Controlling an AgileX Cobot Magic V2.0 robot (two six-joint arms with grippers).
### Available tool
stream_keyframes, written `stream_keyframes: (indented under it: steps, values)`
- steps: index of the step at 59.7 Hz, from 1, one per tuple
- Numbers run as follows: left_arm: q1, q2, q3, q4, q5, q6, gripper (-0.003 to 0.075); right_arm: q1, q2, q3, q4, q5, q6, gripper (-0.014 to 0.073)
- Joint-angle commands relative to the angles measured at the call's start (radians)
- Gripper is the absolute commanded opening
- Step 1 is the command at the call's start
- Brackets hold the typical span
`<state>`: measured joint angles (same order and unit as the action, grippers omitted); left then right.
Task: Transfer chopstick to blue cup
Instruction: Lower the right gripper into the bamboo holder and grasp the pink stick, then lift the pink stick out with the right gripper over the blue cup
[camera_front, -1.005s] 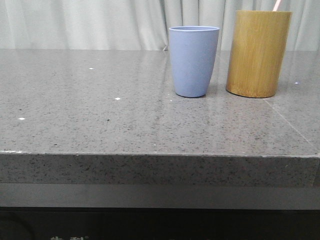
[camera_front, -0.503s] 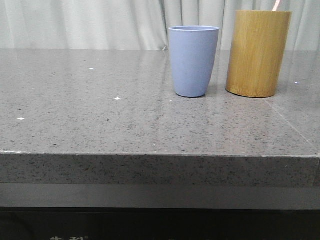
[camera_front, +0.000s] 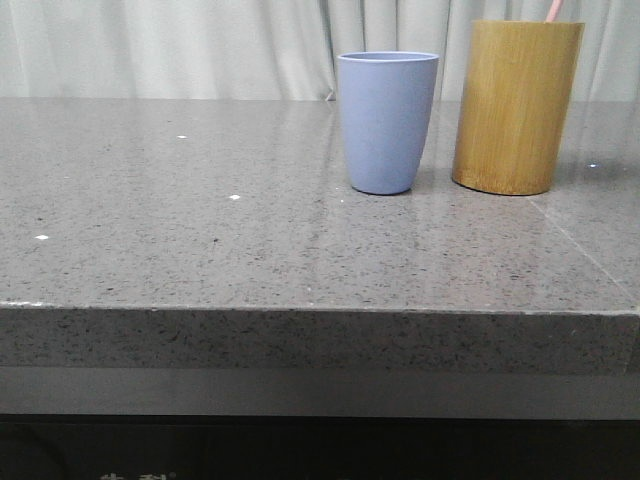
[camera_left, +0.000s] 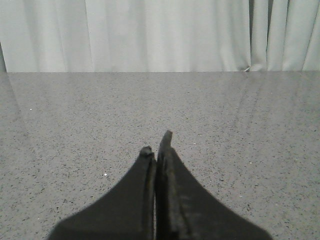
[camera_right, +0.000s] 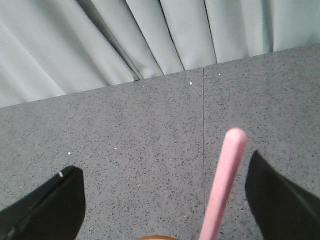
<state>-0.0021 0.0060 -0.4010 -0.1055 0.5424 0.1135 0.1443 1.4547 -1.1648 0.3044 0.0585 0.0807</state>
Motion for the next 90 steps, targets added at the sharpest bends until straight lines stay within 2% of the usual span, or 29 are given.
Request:
stream_keyframes:
  steps: [1,15,33,41,51,59,65,80,90]
  values:
    - [-0.006,0.013,-0.023,-0.011,-0.085,0.001,-0.0019,-0.001,-0.028,-0.038,0.006,-0.089,-0.004,0.0654]
    - [-0.006,0.013,-0.023,-0.011,-0.086,0.001,-0.0019,-0.001,0.022,-0.038,0.006,-0.204,-0.004,0.0654]
    - [-0.006,0.013,-0.023,-0.011,-0.086,0.001,-0.0019,-0.001,0.039,-0.038,0.006,-0.267,-0.004,0.0635]
    - [-0.006,0.013,-0.023,-0.011,-0.086,0.001,-0.0019,-0.001,0.039,-0.038,0.006,-0.268,-0.004,0.0474]
    - [-0.006,0.013,-0.023,-0.011,-0.086,0.001,-0.0019,-0.001,0.039,-0.038,0.006,-0.266,-0.004,0.0178]
    - [-0.006,0.013,-0.023,-0.011,-0.086,0.001,-0.0019,-0.001,0.039,-0.038,0.006,-0.269,-0.004,-0.0006]
    - [-0.006,0.013,-0.023,-0.011,-0.086,0.001,-0.0019,-0.001,0.039,-0.038,0.006,-0.281,-0.004,-0.0055]
    - [-0.006,0.013,-0.023,-0.011,-0.086,0.001,-0.0019,0.004,0.015,-0.038,0.002,-0.357,-0.004,-0.0058]
    - [-0.006,0.013,-0.023,-0.011,-0.086,0.001,-0.0019,0.023,-0.047,-0.038,-0.107,-0.410,-0.004,-0.0058]
